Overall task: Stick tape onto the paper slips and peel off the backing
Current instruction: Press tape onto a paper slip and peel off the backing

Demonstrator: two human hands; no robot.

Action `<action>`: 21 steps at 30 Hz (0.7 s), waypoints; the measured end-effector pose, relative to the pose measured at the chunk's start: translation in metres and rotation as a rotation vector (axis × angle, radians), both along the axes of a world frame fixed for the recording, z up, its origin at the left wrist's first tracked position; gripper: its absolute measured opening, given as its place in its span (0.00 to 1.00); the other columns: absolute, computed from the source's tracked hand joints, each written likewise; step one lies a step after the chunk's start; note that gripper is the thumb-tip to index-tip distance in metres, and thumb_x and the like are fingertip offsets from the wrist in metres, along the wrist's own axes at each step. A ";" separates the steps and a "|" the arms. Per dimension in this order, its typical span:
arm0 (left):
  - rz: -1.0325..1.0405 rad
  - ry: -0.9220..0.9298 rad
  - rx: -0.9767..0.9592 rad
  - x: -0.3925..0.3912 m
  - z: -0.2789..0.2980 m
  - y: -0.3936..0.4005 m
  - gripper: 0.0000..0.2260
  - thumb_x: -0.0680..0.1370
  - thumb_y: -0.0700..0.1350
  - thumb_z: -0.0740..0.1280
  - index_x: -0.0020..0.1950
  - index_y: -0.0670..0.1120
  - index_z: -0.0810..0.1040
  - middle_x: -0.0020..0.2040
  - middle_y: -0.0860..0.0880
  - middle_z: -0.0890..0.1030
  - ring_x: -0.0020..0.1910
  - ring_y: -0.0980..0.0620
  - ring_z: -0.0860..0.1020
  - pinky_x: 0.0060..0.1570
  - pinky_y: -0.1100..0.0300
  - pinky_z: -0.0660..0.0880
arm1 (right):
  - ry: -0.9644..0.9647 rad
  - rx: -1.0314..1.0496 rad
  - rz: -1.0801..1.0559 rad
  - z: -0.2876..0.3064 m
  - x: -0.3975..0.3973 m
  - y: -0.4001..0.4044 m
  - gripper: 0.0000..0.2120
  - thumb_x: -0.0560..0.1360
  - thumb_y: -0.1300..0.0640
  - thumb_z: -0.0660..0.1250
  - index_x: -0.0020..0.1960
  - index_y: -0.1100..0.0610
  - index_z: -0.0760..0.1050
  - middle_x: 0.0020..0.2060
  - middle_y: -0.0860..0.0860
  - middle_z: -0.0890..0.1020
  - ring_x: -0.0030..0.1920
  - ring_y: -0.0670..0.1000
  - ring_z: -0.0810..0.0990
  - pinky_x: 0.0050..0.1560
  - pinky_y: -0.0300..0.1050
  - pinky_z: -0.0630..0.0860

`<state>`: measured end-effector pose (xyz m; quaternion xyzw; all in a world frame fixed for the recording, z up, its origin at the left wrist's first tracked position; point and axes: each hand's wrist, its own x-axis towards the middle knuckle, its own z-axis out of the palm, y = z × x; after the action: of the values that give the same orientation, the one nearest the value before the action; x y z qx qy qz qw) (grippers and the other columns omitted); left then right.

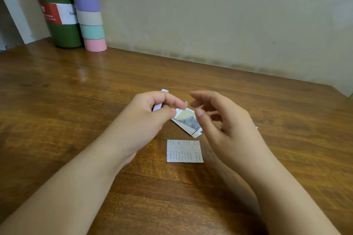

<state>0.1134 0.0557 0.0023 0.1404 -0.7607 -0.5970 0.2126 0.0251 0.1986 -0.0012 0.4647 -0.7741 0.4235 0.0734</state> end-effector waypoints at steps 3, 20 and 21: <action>-0.024 -0.009 -0.002 0.000 0.000 0.001 0.11 0.77 0.36 0.64 0.43 0.49 0.83 0.25 0.64 0.74 0.29 0.66 0.72 0.41 0.61 0.65 | 0.034 -0.010 0.054 -0.005 0.000 -0.004 0.14 0.77 0.55 0.60 0.62 0.50 0.75 0.50 0.36 0.78 0.52 0.37 0.76 0.51 0.29 0.72; -0.016 -0.060 -0.182 -0.003 -0.008 -0.002 0.12 0.75 0.38 0.64 0.40 0.55 0.81 0.29 0.58 0.69 0.29 0.56 0.68 0.35 0.60 0.66 | 0.093 -0.045 0.038 -0.002 0.001 -0.002 0.04 0.72 0.58 0.67 0.42 0.49 0.78 0.34 0.40 0.76 0.38 0.40 0.74 0.41 0.28 0.67; -0.009 -0.068 -0.234 -0.002 -0.008 -0.001 0.12 0.75 0.38 0.64 0.40 0.55 0.81 0.30 0.58 0.70 0.30 0.59 0.69 0.35 0.64 0.67 | 0.049 -0.029 0.048 -0.002 0.001 -0.002 0.04 0.71 0.57 0.67 0.42 0.48 0.78 0.33 0.40 0.75 0.38 0.42 0.74 0.41 0.28 0.67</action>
<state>0.1111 0.0542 -0.0060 0.1317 -0.8324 -0.5001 0.1990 0.0257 0.1968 -0.0031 0.4922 -0.7546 0.4247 0.0888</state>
